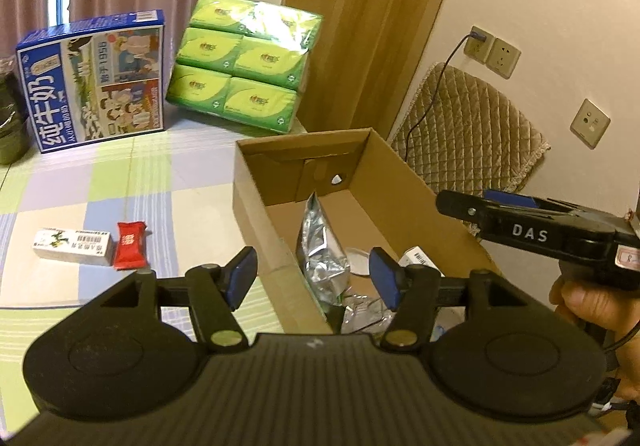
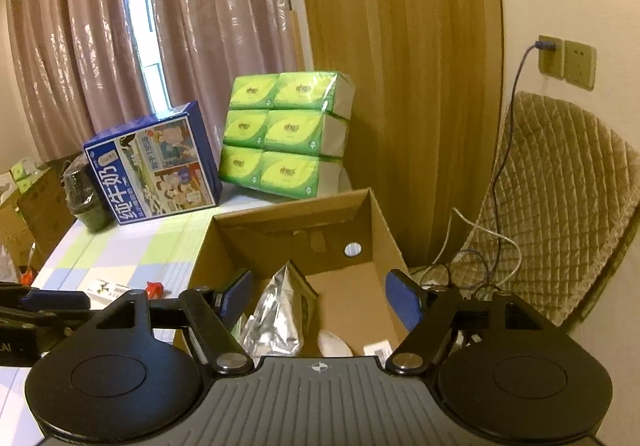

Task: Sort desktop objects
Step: 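Lower the foil bag and spoon into the box and open both tools, then withdraw both open tools back toward the medicine box and red candy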

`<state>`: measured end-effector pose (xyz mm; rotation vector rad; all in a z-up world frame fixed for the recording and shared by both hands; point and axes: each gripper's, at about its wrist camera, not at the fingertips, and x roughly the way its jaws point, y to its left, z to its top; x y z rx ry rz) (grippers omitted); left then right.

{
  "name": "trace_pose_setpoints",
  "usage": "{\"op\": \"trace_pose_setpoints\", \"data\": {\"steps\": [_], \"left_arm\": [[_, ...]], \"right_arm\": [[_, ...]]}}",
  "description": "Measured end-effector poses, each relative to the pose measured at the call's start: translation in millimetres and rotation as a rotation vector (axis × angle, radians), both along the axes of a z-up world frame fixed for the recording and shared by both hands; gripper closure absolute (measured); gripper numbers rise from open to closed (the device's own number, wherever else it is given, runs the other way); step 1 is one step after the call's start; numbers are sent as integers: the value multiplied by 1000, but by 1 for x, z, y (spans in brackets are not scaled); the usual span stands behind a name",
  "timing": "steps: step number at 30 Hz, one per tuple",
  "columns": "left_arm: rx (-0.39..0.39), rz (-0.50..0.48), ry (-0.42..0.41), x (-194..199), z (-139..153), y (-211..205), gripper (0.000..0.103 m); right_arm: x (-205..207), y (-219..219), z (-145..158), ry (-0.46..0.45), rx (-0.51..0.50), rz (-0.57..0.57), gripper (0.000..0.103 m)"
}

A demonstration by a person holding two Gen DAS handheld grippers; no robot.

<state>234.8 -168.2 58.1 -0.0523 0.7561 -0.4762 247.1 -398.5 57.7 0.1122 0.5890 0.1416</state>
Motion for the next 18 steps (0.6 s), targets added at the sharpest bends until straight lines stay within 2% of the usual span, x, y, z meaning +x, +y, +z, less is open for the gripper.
{"op": "trace_pose_setpoints", "data": {"steps": [4,18], "left_arm": [[-7,12,-6,-9,1,14,43],[13,62,-27,-35,10,63,34]], "right_arm": [[-12,3,1,-5,4,-9,22],[-42,37,17,-27,36,22,16]]}}
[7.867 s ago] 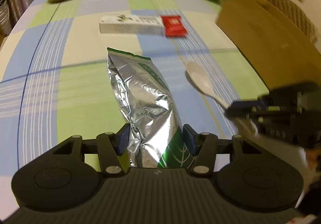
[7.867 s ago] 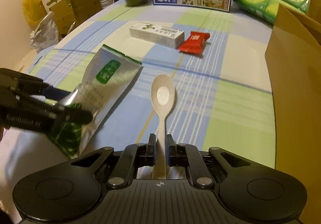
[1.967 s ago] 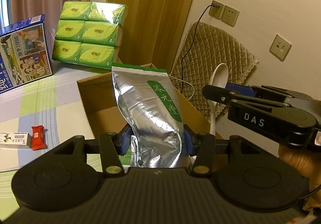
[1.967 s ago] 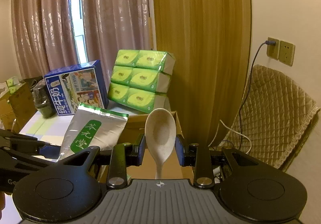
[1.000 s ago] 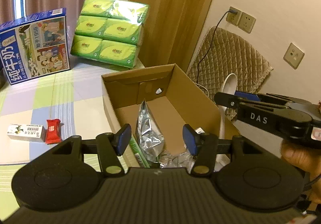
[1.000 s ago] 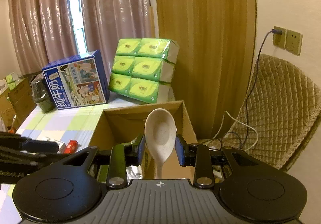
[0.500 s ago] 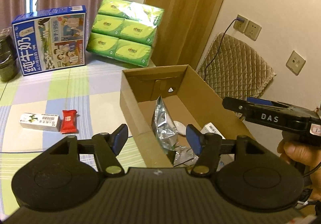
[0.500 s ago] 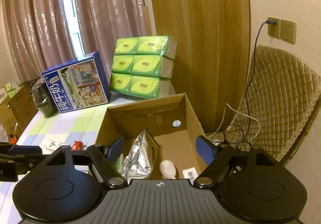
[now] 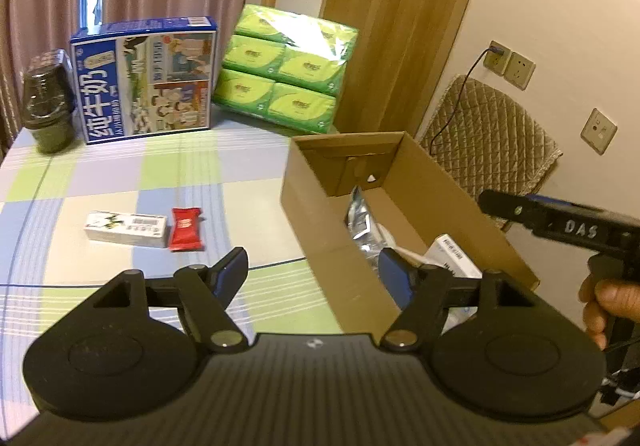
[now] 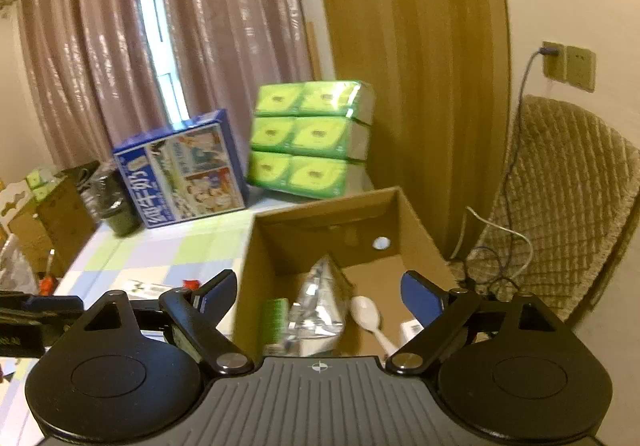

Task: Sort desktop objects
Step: 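Withdraw both open tools back toward the medicine box and red candy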

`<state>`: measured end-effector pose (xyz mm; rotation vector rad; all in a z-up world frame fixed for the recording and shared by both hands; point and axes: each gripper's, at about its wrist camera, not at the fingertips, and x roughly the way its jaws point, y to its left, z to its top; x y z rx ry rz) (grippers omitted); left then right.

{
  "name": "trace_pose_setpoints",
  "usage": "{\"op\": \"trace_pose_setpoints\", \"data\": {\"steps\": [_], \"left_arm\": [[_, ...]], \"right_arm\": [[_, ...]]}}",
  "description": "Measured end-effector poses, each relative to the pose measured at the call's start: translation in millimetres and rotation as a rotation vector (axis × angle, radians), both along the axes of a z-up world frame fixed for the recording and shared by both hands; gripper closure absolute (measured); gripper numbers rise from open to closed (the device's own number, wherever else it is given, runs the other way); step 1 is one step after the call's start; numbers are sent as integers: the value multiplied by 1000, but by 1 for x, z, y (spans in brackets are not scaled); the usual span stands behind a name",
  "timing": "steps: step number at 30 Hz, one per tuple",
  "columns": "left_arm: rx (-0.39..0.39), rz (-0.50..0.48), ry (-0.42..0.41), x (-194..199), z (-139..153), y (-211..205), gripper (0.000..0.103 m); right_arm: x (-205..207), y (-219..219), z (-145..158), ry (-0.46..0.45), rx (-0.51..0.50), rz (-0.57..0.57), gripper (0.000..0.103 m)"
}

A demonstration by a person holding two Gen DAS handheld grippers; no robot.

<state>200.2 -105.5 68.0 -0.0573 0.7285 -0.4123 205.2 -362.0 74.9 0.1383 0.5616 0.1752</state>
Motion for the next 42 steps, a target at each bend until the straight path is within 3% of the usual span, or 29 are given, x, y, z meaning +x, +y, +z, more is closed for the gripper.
{"op": "trace_pose_setpoints", "data": {"steps": [5,12,16,21,30,42], "left_arm": [[14,32,-14,-11,2,24,25],[28,103,-31,-25,5,69,12],[53,164,-47,-32,6,97,2],[99,231,-52,-38,0,131,1],[110,345,-23,-42,-17,184,1],[101,351,11,-3,-58,195,1]], "right_arm": [[-7,24,7,-7,16,40,14],[-17,67,11,-22,16,99,2],[-20,90,10,-14,31,139,2],[-24,119,4,0,31,195,2],[-26,156,-15,31,22,252,2],[4,184,-64,99,-1,266,2]]}}
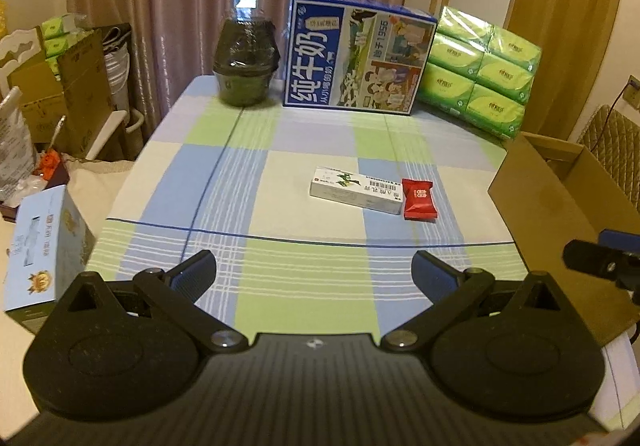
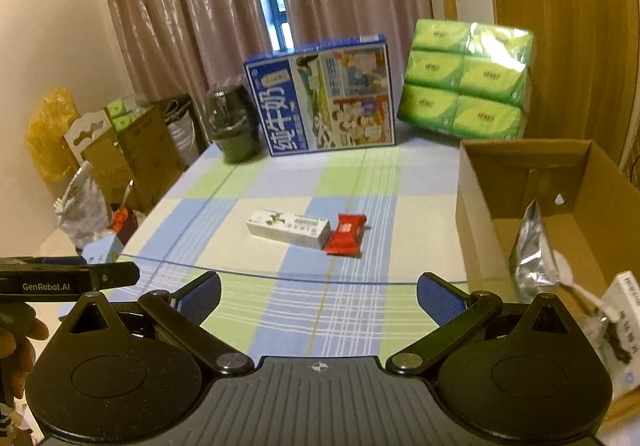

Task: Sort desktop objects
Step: 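Withdraw both open tools back toward the medicine box and red candy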

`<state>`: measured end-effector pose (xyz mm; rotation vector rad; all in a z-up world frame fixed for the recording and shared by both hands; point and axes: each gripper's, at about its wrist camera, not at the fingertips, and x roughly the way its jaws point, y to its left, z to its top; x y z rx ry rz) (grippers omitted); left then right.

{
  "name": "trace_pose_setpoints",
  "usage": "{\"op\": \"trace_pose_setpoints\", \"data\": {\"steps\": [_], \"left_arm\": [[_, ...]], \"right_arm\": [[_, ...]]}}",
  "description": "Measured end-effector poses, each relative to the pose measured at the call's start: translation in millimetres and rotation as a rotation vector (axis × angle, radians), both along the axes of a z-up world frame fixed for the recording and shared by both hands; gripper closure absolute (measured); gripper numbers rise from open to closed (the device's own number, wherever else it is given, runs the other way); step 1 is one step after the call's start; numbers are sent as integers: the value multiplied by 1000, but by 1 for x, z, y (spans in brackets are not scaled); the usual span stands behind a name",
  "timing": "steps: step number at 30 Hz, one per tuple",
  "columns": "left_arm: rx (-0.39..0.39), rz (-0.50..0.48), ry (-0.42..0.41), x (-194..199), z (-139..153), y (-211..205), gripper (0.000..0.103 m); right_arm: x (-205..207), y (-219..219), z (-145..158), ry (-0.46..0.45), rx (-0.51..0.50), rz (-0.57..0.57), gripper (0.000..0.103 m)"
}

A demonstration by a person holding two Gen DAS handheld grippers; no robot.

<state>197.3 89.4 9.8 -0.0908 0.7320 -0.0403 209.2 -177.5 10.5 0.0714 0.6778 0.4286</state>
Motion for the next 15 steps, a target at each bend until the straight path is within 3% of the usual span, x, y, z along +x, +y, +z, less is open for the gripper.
{"op": "trace_pose_setpoints", "data": {"steps": [9,15], "left_arm": [[-13,25,18,45,-51,-1,1],[10,19,25,77,-76,-1,1]], "right_arm": [[49,11,-54,40,-43,6,3],[85,24,-84,47,-57,14,21]]}}
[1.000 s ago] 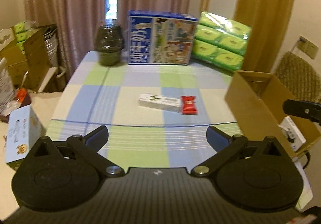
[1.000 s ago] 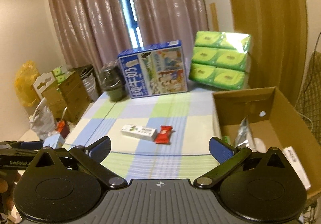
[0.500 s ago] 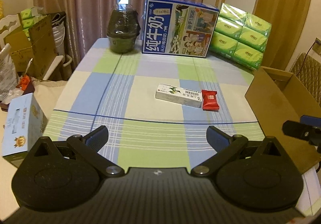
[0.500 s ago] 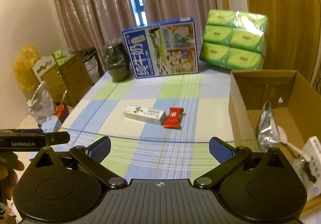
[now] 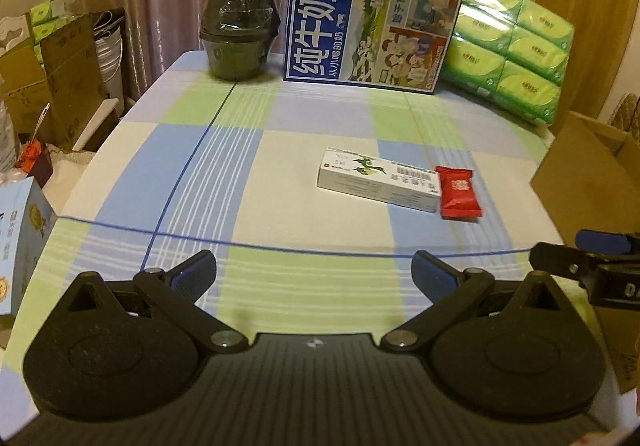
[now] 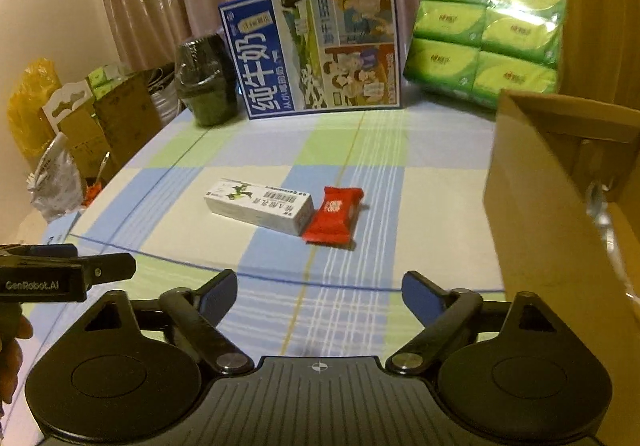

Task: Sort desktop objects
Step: 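Withdraw both open tools back toward the medicine box and red candy, then close the right tool on the red candy packet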

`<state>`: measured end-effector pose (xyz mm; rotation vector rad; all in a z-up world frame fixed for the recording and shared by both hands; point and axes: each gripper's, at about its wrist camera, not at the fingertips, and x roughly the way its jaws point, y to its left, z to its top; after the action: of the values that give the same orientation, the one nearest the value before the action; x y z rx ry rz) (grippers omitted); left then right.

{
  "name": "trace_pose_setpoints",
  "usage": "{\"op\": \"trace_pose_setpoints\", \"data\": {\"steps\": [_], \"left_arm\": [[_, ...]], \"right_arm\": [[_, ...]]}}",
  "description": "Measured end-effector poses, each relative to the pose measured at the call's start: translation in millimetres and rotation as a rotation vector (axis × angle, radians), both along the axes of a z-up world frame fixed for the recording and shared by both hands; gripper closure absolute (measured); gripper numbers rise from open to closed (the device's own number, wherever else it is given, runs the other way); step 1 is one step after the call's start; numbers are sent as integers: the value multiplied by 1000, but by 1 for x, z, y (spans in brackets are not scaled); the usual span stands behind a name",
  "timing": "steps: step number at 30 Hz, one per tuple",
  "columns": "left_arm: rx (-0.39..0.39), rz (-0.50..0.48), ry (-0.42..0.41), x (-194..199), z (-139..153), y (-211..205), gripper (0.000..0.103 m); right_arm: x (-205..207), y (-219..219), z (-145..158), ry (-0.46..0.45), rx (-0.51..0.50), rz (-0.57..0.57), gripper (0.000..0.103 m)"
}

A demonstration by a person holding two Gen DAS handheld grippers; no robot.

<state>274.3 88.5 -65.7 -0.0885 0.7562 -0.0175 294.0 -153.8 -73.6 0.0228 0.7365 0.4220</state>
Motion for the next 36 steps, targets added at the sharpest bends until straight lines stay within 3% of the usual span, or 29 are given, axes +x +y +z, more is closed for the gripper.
{"op": "trace_pose_setpoints", "data": {"steps": [7,13,22,33,36], "left_arm": [[19,-5,6,32,-19,4,1],[37,-43,-36,51,-23,0,1],[27,-42,-34,66,-32,-4,1],[-1,-20,-15,67,-35,5,1],[0,-22,-13,66,-35,5,1]], "right_arm": [[43,14,-32,-9,-12,-12,38],[64,21,-50,-6,-16,-30,49],[86,34,-56,-50,-29,-25,61],[100,43,-65,-48,-51,-7,62],[101,47,-66,-58,-72,9,71]]}}
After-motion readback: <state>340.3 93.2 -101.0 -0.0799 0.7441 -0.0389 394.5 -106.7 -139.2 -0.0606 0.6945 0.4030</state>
